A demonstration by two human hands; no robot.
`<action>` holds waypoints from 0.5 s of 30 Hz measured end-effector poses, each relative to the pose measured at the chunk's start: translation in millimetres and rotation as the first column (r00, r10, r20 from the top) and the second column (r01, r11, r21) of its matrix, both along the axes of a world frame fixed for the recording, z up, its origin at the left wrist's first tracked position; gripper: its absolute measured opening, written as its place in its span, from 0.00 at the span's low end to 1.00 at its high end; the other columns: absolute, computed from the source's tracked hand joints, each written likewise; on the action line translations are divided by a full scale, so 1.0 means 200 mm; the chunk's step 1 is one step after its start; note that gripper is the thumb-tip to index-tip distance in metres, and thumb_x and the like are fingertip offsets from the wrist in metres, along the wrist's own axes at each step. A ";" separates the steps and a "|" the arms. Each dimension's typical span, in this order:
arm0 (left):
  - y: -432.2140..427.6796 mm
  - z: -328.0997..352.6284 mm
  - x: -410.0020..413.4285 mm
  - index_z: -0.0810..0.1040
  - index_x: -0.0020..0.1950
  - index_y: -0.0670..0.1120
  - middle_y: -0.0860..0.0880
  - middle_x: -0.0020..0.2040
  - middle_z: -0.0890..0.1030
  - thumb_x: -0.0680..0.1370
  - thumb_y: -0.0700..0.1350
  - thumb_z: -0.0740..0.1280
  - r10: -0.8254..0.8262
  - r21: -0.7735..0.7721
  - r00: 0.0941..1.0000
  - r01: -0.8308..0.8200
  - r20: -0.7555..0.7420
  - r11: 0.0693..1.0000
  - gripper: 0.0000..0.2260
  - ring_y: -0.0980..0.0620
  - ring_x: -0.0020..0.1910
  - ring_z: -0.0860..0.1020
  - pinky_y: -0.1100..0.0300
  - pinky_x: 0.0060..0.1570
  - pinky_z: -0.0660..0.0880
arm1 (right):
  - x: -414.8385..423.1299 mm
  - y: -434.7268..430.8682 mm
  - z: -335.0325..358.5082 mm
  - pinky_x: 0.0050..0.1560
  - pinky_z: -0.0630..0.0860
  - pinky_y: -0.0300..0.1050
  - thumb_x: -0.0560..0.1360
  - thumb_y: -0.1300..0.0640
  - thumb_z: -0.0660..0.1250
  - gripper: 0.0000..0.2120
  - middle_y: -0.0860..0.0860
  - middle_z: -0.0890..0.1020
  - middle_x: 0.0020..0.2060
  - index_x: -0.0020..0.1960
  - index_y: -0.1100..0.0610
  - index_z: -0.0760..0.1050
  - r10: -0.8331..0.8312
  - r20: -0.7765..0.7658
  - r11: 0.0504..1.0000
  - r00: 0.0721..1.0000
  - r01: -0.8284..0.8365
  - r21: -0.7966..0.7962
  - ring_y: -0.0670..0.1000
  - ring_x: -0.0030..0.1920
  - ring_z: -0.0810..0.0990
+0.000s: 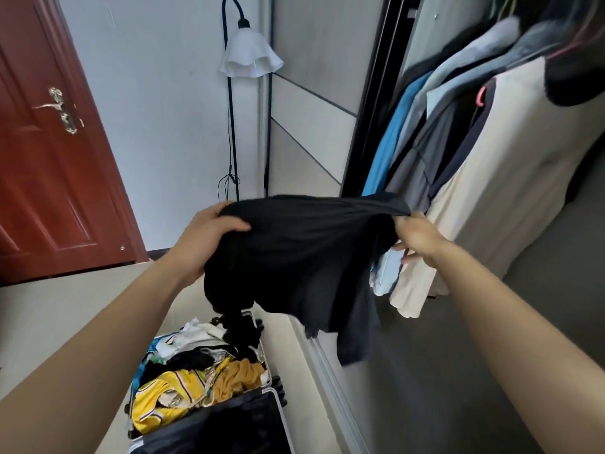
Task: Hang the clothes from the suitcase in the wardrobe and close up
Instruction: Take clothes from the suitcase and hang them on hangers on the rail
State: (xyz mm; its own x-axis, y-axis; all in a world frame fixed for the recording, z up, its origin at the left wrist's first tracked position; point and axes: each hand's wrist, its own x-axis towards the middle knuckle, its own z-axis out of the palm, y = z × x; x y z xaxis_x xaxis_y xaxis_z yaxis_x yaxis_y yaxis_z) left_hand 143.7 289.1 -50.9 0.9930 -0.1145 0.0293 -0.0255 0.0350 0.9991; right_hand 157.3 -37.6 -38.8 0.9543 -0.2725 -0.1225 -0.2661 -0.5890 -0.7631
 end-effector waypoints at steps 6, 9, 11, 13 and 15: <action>-0.23 -0.27 -0.11 0.80 0.54 0.50 0.50 0.50 0.84 0.71 0.43 0.72 -0.554 0.434 0.780 0.624 -0.292 0.650 0.12 0.51 0.51 0.82 0.59 0.55 0.77 | 0.02 0.15 0.02 0.48 0.80 0.54 0.82 0.47 0.57 0.16 0.57 0.83 0.54 0.58 0.56 0.77 0.018 0.045 0.560 0.999 -0.048 0.827 0.58 0.52 0.82; -0.33 -0.46 -0.12 0.75 0.65 0.49 0.49 0.62 0.79 0.70 0.46 0.72 -0.627 0.434 0.655 0.753 -0.423 0.494 0.23 0.51 0.62 0.77 0.56 0.64 0.73 | 0.00 0.24 0.06 0.51 0.78 0.46 0.81 0.48 0.58 0.14 0.55 0.84 0.46 0.51 0.56 0.78 -0.060 0.068 0.422 0.996 -0.036 0.906 0.54 0.46 0.82; -0.35 -0.57 -0.09 0.69 0.72 0.52 0.51 0.70 0.71 0.73 0.43 0.71 -0.541 0.462 0.718 0.696 -0.438 0.549 0.28 0.52 0.68 0.71 0.58 0.66 0.69 | -0.02 0.25 0.09 0.49 0.78 0.44 0.81 0.49 0.57 0.14 0.54 0.83 0.44 0.50 0.55 0.77 -0.093 0.085 0.406 0.992 -0.040 0.913 0.52 0.43 0.81; -0.33 -0.66 -0.04 0.64 0.75 0.50 0.47 0.74 0.67 0.75 0.43 0.69 -0.304 0.477 0.859 0.488 -0.413 0.731 0.30 0.49 0.70 0.68 0.58 0.67 0.67 | -0.02 0.25 0.11 0.54 0.76 0.45 0.81 0.48 0.57 0.15 0.54 0.82 0.47 0.55 0.55 0.77 -0.142 0.094 0.418 0.985 -0.027 0.908 0.53 0.46 0.80; -0.30 -0.71 0.01 0.59 0.77 0.46 0.44 0.74 0.65 0.76 0.46 0.68 -0.097 0.424 0.895 0.299 -0.435 0.855 0.32 0.46 0.71 0.67 0.56 0.67 0.67 | -0.02 0.26 0.12 0.61 0.73 0.47 0.80 0.45 0.57 0.19 0.55 0.82 0.53 0.61 0.56 0.77 -0.185 0.092 0.410 0.978 -0.008 0.912 0.55 0.53 0.80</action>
State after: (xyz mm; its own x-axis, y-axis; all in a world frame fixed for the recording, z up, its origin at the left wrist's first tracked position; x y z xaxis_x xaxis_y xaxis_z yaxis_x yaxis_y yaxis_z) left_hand 146.0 229.2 -193.3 0.8643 -0.2096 -0.4573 0.3181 -0.4765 0.8196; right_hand 153.0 13.7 -14.3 0.9613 -0.1791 -0.2094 -0.0976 0.4895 -0.8665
